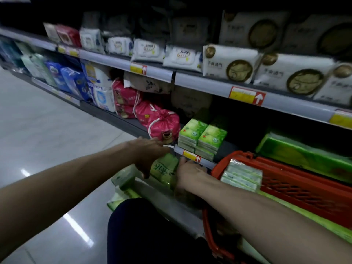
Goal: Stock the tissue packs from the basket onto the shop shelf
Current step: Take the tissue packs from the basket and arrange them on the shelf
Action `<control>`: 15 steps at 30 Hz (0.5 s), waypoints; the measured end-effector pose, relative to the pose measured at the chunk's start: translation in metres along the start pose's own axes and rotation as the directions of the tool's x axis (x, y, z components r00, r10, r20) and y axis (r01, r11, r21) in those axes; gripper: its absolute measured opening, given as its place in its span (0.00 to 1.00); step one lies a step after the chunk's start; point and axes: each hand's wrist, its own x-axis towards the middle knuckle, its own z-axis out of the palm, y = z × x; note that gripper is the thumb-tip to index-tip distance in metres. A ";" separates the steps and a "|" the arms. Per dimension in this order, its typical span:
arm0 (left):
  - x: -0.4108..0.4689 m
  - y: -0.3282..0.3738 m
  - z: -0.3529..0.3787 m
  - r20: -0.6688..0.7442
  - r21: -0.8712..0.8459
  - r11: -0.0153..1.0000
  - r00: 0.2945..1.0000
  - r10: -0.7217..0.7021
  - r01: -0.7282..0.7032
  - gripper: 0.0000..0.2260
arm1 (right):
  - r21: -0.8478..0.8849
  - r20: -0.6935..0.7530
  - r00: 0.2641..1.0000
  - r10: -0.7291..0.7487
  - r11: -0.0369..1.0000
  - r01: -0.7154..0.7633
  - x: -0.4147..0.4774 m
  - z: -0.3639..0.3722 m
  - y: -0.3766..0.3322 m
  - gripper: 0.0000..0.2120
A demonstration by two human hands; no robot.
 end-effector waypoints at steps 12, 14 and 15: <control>-0.126 0.019 -0.134 -0.230 0.194 0.977 0.972 -0.041 0.088 0.52 | 0.216 -0.512 0.814 -0.276 0.876 0.432 -0.094 -0.050 0.035 0.53; -0.145 0.021 -0.157 -0.279 0.208 0.972 0.959 -0.046 0.108 0.52 | 0.215 -0.591 0.756 -0.282 0.848 0.484 -0.111 -0.066 0.042 0.52; -0.154 0.024 -0.169 -0.319 0.214 0.971 0.947 -0.032 0.105 0.52 | 0.215 -0.621 0.733 -0.277 0.839 0.500 -0.120 -0.074 0.048 0.51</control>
